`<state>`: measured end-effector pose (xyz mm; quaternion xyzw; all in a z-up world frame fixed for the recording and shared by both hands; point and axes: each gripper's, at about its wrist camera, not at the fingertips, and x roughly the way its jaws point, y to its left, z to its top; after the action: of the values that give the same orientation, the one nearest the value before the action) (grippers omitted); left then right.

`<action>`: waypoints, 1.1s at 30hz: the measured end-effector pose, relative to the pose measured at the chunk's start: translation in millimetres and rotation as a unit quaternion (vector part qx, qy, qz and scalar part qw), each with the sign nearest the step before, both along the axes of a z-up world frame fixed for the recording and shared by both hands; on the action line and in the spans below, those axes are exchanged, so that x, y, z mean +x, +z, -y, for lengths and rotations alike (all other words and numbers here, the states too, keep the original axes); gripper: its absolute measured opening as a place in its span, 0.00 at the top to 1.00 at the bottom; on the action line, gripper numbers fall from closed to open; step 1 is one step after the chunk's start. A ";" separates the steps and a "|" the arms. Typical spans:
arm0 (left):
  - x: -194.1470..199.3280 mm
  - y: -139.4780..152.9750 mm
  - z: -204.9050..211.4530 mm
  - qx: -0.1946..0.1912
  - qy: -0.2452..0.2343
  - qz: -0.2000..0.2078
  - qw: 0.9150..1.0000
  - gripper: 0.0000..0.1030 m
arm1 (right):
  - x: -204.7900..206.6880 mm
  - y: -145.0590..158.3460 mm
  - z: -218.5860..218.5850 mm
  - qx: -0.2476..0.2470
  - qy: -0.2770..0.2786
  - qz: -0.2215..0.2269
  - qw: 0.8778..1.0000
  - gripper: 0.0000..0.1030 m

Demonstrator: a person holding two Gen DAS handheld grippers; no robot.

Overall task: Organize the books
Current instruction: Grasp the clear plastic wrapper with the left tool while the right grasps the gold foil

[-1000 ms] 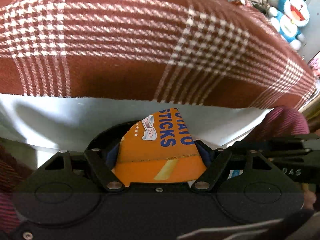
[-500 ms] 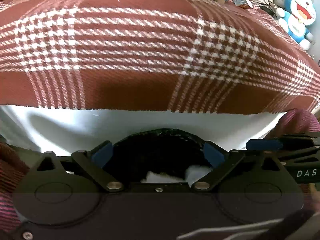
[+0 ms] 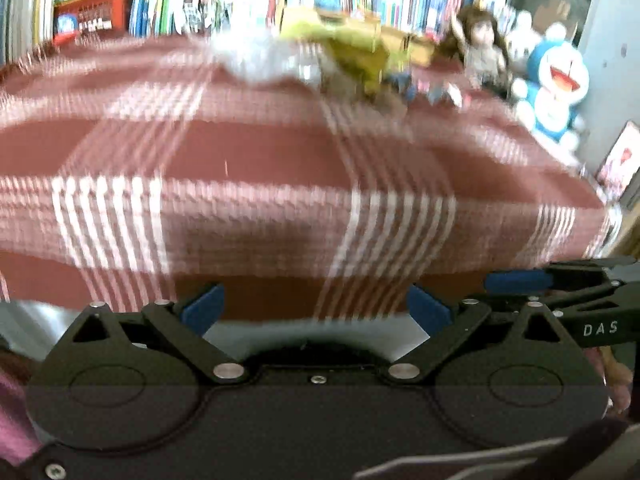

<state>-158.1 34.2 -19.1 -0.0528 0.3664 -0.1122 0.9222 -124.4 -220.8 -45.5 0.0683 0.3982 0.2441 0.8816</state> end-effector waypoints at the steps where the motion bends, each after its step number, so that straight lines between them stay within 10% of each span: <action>1: 2.7 7.2 -0.6 -0.004 0.002 0.008 1.000 0.04 | 1.7 6.7 1.5 0.001 0.000 0.011 1.000 0.31; 19: 121.3 53.5 -0.7 0.002 0.086 0.121 0.989 0.01 | 73.4 56.0 7.0 -0.058 -0.075 0.136 0.986 0.31; 33: 223.8 44.3 -46.2 -0.089 0.178 0.105 0.974 0.01 | 192.9 53.9 35.9 0.151 -0.160 0.012 0.975 0.23</action>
<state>65.6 80.5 25.2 -0.1871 0.2410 0.0164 0.9522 68.5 -256.7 8.4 0.2611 0.3303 0.1577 0.8932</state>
